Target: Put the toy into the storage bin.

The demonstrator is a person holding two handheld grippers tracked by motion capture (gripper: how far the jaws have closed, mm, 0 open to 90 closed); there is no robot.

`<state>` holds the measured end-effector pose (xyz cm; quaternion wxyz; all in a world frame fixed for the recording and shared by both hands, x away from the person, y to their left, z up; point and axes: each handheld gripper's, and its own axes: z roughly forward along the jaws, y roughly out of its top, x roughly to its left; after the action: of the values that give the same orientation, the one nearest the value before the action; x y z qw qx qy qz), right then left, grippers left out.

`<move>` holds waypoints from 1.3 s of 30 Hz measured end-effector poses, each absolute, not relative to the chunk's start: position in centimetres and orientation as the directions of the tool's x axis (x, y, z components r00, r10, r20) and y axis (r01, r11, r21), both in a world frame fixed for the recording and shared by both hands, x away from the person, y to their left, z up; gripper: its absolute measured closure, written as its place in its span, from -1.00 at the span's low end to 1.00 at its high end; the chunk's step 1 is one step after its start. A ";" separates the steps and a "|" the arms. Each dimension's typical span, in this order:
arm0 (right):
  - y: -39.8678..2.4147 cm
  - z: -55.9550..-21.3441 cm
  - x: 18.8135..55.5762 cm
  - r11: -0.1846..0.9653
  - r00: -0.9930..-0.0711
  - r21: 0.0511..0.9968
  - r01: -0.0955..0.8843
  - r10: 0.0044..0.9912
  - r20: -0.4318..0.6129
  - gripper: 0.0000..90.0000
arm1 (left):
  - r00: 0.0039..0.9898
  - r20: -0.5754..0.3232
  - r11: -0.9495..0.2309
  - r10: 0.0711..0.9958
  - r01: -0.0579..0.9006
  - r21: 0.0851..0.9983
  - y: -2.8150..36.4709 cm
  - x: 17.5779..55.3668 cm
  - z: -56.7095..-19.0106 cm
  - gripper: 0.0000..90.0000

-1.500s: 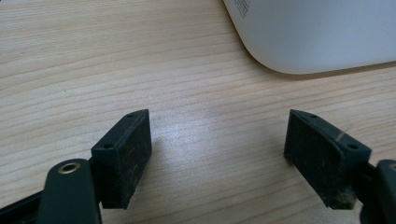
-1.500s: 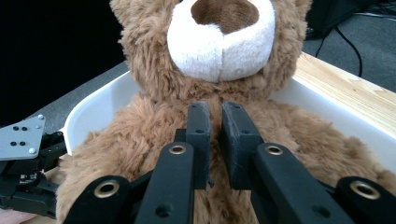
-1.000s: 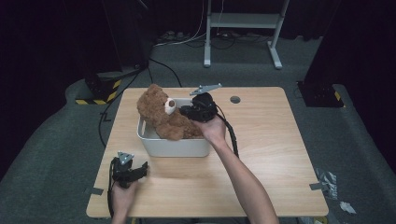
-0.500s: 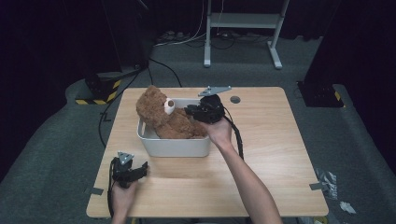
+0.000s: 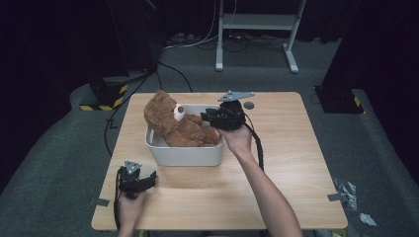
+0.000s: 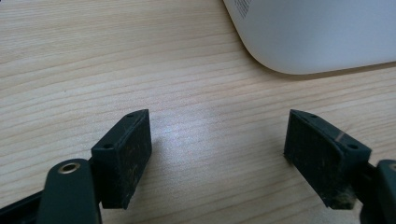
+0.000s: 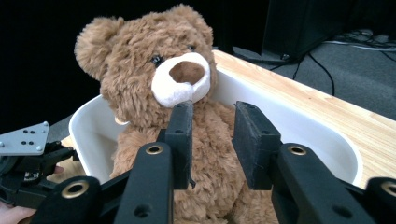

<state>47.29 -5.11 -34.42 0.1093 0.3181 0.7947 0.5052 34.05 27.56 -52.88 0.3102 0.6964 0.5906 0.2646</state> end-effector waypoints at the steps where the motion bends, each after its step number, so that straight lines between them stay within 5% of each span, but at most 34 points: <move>1: -5.2 -34.4 47.2 0.282 -0.772 0.872 0.400 0.617 0.154 0.49 | 0.162 0.002 -0.110 0.987 0.659 0.744 27.6 34.1 -52.9 -0.49; 39: -12.4 -34.5 45.3 0.146 -0.712 0.909 0.389 0.674 0.197 0.40 | 0.165 -0.001 -0.109 0.986 0.659 0.744 27.5 34.1 -52.9 -0.49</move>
<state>45.34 -12.36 -34.51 0.1298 0.3563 0.7458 0.5476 34.12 27.51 -52.86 0.3111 0.6968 0.5903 0.2630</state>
